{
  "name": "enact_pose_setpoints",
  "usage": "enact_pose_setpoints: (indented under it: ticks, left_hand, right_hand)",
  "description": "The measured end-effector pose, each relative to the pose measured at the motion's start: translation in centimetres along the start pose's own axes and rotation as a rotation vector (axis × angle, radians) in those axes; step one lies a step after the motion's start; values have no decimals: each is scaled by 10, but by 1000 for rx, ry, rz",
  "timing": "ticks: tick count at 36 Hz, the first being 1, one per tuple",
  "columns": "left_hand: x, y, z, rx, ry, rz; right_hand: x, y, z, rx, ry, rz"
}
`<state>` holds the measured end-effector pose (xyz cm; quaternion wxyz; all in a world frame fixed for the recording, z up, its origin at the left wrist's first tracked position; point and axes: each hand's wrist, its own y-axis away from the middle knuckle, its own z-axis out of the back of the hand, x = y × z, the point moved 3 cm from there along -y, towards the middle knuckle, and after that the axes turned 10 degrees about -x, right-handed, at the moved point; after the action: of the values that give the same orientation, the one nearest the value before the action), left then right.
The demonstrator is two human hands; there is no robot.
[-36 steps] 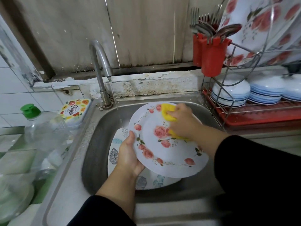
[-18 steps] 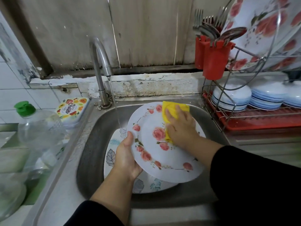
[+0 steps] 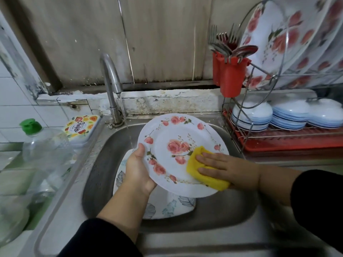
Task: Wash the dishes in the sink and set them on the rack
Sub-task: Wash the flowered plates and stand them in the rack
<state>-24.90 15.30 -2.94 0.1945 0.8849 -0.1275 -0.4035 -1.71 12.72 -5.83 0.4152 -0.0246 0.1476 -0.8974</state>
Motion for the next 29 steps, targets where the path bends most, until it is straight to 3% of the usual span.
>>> enact_pose_setpoints:
  ticks: [2,7,9,13,16,18,20,23,25,29]
  left_hand:
    - [0,5,-11,-35,30,-25]
    - [18,19,-48,-64,106,-104]
    - [27,27,-59,-45,87,-149]
    - [-3,28,-54,104,40,-95]
    - [-26,22,-40,34,-44,-67]
    - [-18,23,-43,-49,-72,-84]
    - [6,32,-60,-58,-122,-135]
    - [26,53,-77,-1,-208,-201]
    - [12,53,-74,70,-197,-149]
    - [-25,38,-47,26,-83,-79]
  right_hand:
    - [6,-5,8,-136,29,-55]
    - [45,-40,22,-237,-111,-337]
    - [55,-50,27,-126,-243,-473]
    - [35,-37,53,-78,-316,-303]
    - [13,-15,67,-77,-192,-69]
    - [15,-15,67,-48,-218,-105]
    - [29,-28,61,-72,-322,-265]
    - [50,-44,59,-236,-507,-455]
    - [47,-39,65,-282,-516,-398]
    - [21,-13,82,-100,-362,-108]
